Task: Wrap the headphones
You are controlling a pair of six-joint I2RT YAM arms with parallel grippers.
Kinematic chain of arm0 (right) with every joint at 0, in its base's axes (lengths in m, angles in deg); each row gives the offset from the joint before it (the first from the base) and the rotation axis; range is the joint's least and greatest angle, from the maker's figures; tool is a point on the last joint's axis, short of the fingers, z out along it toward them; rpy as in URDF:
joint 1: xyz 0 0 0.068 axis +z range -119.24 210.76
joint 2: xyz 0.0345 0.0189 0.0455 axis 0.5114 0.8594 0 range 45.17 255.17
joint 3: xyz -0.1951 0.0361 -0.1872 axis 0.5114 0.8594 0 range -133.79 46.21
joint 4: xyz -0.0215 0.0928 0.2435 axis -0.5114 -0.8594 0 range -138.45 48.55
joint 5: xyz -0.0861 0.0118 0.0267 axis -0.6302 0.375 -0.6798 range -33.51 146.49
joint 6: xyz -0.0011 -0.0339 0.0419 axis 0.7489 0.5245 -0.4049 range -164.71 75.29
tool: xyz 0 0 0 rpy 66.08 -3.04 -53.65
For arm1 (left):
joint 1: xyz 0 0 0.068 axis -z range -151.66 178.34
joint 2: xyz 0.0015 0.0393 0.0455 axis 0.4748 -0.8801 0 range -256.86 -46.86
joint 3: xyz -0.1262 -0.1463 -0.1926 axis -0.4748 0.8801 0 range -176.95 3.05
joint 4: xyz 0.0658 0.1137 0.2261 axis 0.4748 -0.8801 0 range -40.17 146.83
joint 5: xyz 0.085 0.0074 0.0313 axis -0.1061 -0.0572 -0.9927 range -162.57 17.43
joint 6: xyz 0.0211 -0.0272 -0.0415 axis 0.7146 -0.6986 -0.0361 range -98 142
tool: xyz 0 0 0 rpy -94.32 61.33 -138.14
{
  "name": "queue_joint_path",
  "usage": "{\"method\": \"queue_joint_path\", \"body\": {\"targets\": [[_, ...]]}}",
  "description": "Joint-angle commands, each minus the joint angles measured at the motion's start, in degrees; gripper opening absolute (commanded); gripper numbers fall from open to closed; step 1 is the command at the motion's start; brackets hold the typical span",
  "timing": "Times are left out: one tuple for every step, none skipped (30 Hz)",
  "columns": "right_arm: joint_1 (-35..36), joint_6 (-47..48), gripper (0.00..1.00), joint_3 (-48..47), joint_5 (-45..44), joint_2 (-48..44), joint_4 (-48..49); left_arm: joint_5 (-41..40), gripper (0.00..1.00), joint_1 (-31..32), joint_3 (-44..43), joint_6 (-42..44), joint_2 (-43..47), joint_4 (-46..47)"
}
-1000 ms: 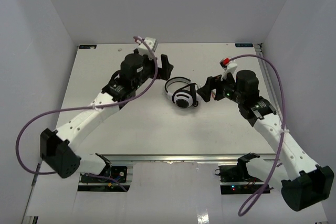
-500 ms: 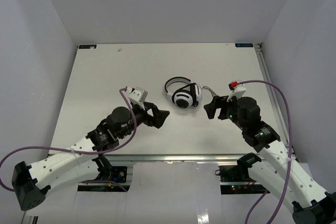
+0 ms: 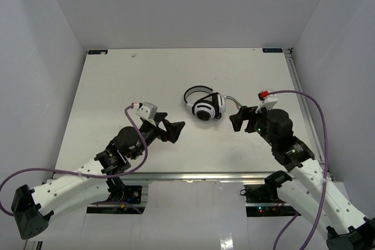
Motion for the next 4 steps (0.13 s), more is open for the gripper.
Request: {"method": "queue_joint_path", "body": {"targets": [[0.4, 0.9, 0.9, -0.4, -0.9, -1.2, 1.9, -1.5, 0.98, 0.2, 0.1, 0.8, 0.6, 1.2], [0.4, 0.9, 0.9, -0.4, -0.6, -1.2, 1.9, -1.6, 0.98, 0.2, 0.1, 0.8, 0.5, 1.0], [0.4, 0.9, 0.9, -0.4, -0.6, -1.2, 2.0, -1.5, 0.98, 0.2, 0.0, 0.7, 0.5, 1.0], [0.4, 0.8, 0.9, -0.4, -0.8, -1.2, 2.0, -1.4, 0.98, 0.2, -0.1, 0.7, 0.6, 1.0]]}}
